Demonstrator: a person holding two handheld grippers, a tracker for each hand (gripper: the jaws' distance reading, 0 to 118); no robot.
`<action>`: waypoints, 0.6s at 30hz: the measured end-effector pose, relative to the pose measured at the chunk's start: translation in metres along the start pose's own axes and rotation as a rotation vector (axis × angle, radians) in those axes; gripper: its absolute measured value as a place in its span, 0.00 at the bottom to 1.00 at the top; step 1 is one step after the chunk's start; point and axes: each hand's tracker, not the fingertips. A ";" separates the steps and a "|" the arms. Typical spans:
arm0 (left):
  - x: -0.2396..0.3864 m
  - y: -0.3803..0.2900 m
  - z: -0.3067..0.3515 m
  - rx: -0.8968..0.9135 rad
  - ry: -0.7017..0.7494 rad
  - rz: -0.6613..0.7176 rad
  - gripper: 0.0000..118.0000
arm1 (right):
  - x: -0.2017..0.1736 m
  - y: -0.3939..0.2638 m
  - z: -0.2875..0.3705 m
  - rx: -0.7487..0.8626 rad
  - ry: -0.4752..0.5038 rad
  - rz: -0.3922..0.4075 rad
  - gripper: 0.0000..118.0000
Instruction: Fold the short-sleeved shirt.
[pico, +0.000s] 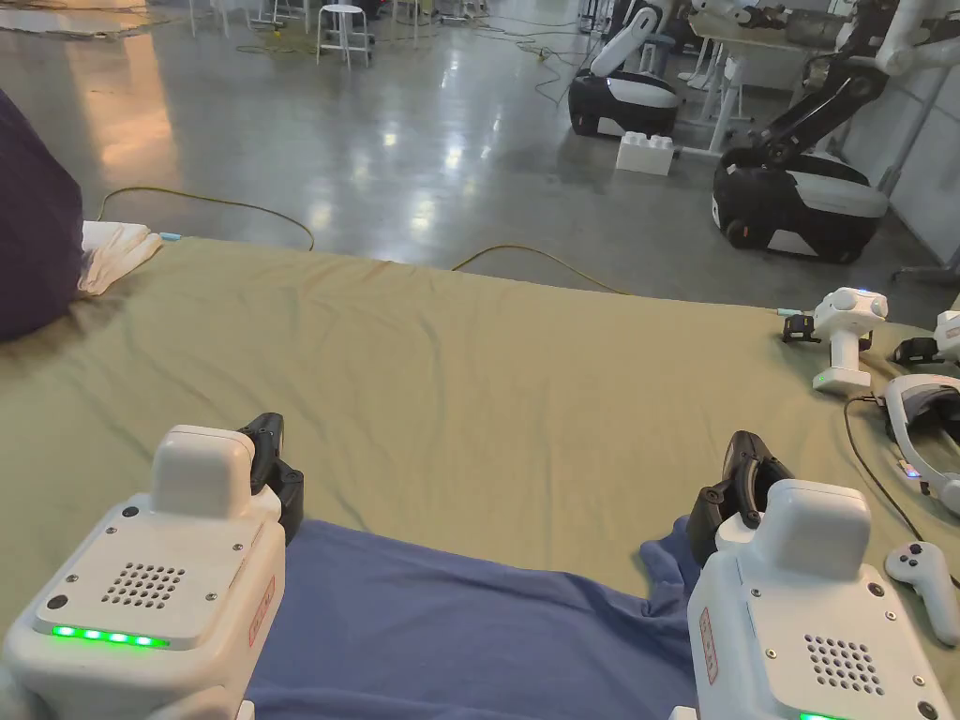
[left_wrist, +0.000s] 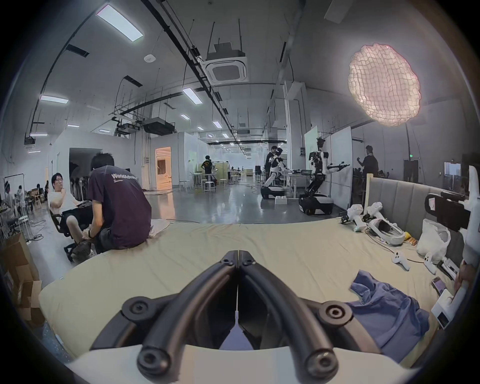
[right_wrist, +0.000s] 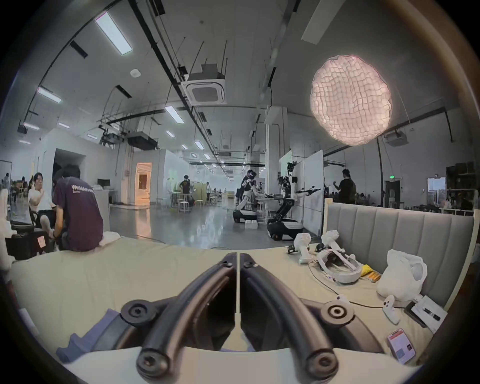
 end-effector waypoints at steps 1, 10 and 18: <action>0.000 -0.001 -0.001 0.000 -0.001 0.000 0.00 | -0.002 0.000 0.000 0.004 -0.012 0.010 0.00; -0.036 -0.035 -0.074 -0.327 -0.041 0.059 0.00 | 0.011 -0.009 -0.016 -0.053 -0.011 0.031 0.00; -0.064 -0.088 -0.206 -0.764 -0.145 0.124 0.01 | 0.028 -0.043 -0.033 -0.192 -0.024 0.063 0.00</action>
